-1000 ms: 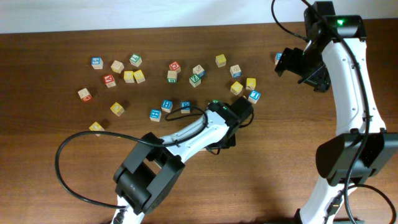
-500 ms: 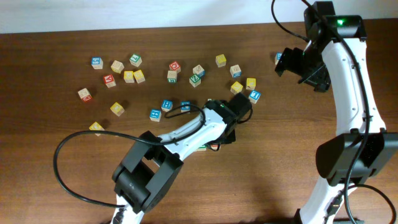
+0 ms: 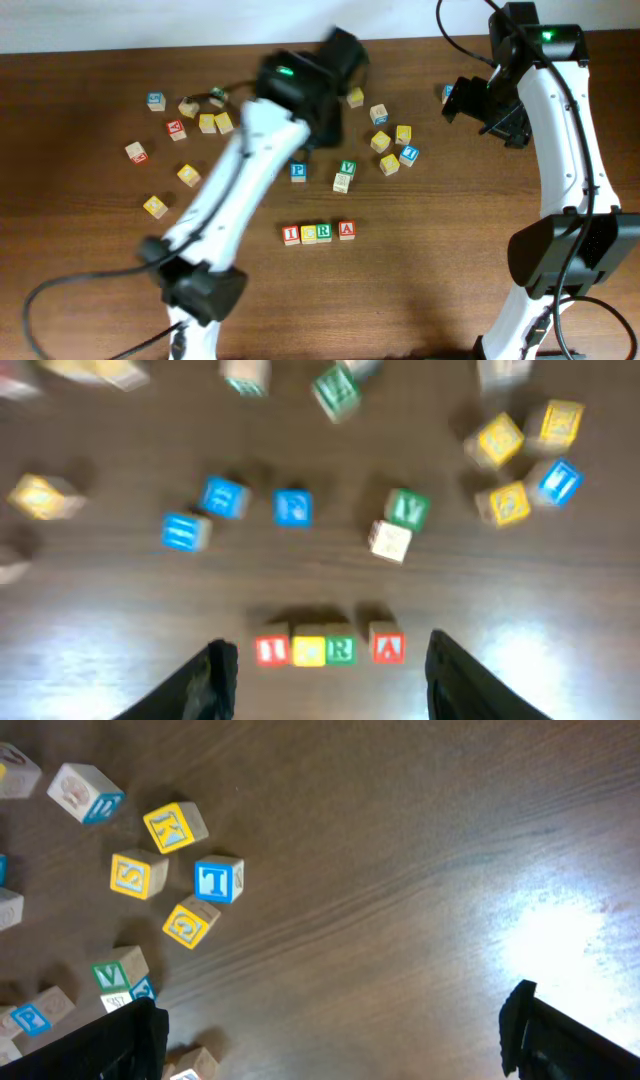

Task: Spell out ICRA
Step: 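Raise the left gripper away from the block row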

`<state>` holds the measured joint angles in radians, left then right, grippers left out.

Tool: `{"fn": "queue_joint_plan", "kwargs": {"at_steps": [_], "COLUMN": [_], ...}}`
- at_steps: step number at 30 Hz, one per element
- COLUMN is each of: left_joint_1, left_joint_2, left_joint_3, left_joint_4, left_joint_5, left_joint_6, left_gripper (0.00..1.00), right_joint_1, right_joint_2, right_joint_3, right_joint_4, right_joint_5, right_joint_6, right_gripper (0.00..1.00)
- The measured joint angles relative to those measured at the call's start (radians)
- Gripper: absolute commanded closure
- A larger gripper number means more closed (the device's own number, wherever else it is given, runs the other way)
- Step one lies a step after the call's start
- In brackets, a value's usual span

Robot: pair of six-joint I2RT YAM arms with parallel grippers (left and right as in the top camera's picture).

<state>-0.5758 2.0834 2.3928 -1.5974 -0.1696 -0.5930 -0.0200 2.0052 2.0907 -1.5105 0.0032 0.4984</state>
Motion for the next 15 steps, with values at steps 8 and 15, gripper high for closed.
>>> {"fn": "queue_joint_plan", "kwargs": {"at_steps": [8,15], "left_joint_1": [0.367,0.372], "left_joint_2": [-0.338,-0.327], "left_joint_3": [0.024,-0.402], "left_joint_4": [-0.089,-0.054], "left_joint_5": [0.011,0.031], "left_joint_6": [0.100,0.108], "left_gripper": [0.18,0.18], "right_joint_1": [0.000,0.000], "right_joint_2": [0.000,0.000], "right_joint_3": [0.000,0.000], "right_joint_4": [-0.001,-0.001], "right_joint_5": [0.000,0.000], "right_joint_6": [0.000,0.000], "right_gripper": [0.02,0.02]}}
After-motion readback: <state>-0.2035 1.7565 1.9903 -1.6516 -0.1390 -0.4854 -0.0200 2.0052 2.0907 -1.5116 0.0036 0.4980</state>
